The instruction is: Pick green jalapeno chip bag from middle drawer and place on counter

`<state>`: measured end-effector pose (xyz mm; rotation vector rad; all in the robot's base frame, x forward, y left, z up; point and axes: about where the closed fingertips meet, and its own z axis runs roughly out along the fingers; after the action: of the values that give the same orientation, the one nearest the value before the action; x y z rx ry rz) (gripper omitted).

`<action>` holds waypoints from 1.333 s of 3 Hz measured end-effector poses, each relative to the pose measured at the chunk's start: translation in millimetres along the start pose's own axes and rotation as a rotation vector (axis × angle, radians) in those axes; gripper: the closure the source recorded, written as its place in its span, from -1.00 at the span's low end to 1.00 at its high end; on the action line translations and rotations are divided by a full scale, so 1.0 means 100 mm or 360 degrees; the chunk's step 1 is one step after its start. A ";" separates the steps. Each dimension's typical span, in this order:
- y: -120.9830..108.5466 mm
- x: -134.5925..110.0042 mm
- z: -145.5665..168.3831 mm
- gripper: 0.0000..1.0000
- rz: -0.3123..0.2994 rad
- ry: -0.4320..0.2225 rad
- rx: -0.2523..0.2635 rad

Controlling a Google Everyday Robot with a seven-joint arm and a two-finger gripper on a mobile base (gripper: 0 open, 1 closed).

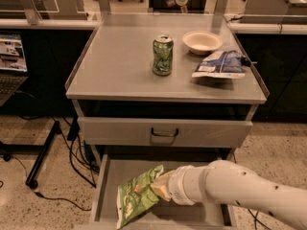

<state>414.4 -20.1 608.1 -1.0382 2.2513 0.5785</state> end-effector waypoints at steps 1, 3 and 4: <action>0.31 -0.49 -0.34 1.00 -0.0164 -0.0030 -0.0055; 0.41 -0.62 -0.41 1.00 -0.0223 -0.0108 -0.0102; 0.63 -1.06 -0.72 1.00 -0.0357 -0.0313 -0.0190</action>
Offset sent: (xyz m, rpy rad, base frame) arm -0.0062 0.0200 0.0551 0.0012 -0.0540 0.0745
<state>396.8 31.5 739.8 -1.2178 1.9189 0.6913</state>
